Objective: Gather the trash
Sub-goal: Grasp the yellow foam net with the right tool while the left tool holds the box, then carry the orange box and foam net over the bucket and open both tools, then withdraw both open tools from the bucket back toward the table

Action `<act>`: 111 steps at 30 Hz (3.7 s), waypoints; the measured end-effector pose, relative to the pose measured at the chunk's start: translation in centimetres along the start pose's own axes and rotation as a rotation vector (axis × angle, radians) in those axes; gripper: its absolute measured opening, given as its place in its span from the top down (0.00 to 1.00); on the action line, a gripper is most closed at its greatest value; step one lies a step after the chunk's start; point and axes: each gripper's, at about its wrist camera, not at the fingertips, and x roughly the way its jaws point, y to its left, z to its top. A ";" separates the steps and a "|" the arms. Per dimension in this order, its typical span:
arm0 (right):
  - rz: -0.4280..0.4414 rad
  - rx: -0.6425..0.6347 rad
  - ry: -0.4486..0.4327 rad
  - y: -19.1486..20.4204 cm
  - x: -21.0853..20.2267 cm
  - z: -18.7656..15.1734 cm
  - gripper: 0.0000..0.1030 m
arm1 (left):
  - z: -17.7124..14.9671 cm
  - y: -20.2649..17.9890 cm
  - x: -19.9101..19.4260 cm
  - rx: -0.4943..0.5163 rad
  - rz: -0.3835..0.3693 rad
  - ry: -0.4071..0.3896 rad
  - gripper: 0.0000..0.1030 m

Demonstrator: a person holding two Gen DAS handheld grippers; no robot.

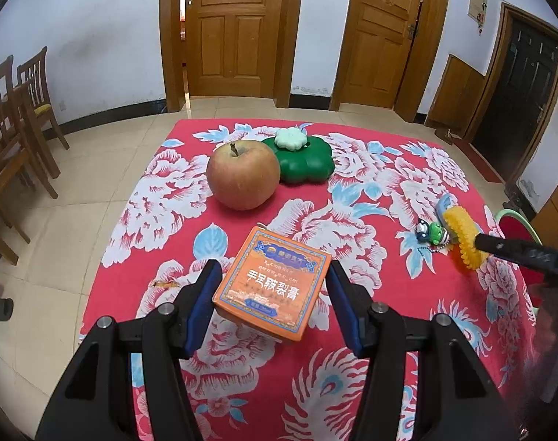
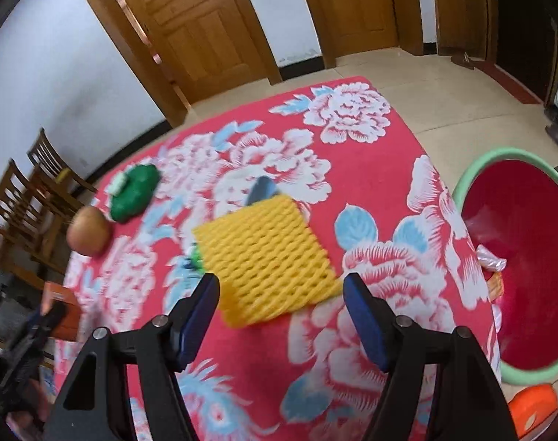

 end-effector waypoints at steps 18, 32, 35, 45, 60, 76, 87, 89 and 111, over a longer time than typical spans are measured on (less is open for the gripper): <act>0.040 -0.071 -0.097 0.5 -1.8 -1.6 0.86 | -0.6 -2.3 -0.5 0.005 -0.045 0.008 0.43; 0.076 0.071 -0.279 -3.2 -10.5 -5.2 0.86 | -1.2 -5.7 -3.7 0.024 -0.135 -0.026 0.43; 0.068 0.116 -0.313 -4.7 -11.9 -6.1 0.86 | -1.3 -6.7 -4.0 0.036 -0.155 -0.025 0.43; 0.009 0.280 -0.385 -10.9 -14.7 -8.2 0.86 | -1.6 -10.9 -4.1 0.084 -0.216 0.005 0.43; -0.142 0.422 -0.381 -18.4 -13.7 -8.8 0.79 | -1.5 -17.7 -3.8 0.203 -0.299 0.044 0.43; -0.131 0.552 -0.427 -23.3 -15.3 -10.5 0.64 | -0.8 -28.2 -2.2 0.372 -0.411 0.076 0.43; -0.184 0.604 -0.521 -24.2 -17.8 -13.3 0.35 | -2.0 -36.2 1.6 0.519 -0.464 0.143 0.43; -0.174 0.613 -0.529 -24.5 -17.9 -13.6 0.31 | -1.9 -37.5 1.8 0.538 -0.467 0.131 0.43; -0.136 0.656 -0.520 -26.3 -17.6 -15.0 0.14 | -1.7 -37.8 2.8 0.453 -0.411 0.122 0.31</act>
